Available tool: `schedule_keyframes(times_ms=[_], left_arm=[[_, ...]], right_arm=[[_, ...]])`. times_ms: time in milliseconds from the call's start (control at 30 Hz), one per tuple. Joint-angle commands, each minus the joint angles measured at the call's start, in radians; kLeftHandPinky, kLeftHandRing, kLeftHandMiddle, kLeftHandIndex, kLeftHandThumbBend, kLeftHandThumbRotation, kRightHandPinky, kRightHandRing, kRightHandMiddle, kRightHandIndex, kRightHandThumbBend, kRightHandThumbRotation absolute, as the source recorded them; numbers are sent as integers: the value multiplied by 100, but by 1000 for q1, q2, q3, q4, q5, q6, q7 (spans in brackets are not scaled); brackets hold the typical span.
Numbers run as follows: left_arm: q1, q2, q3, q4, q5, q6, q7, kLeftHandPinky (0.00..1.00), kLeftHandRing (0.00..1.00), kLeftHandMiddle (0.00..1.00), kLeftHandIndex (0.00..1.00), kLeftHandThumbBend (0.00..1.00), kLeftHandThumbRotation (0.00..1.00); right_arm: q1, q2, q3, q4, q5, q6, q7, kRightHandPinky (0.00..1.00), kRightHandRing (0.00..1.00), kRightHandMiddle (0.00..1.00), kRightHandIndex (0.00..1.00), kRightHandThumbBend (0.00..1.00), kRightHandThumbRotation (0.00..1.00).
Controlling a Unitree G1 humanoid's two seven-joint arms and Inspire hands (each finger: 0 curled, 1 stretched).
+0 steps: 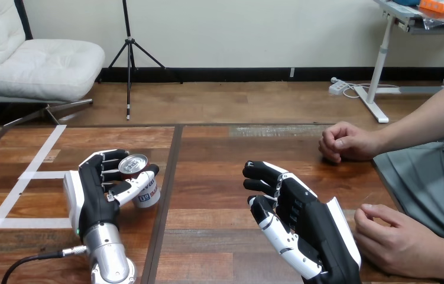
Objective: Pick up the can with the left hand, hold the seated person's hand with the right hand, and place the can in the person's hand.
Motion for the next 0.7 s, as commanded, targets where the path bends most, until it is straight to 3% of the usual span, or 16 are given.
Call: schedule_keyframes(times_ms=[0, 667], left_arm=[[-43, 12, -15, -33, 21, -44, 2, 43, 52, 55, 53, 65, 0], [-34, 7, -18, -57, 25, -84, -11, 42, 51, 54, 53, 66, 0]], right_arm=[[-44, 26, 3, -18, 0, -16, -8, 73, 80, 81, 78, 41, 52], [-54, 36, -2, 19, -33, 14, -47, 71, 78, 80, 78, 43, 54]])
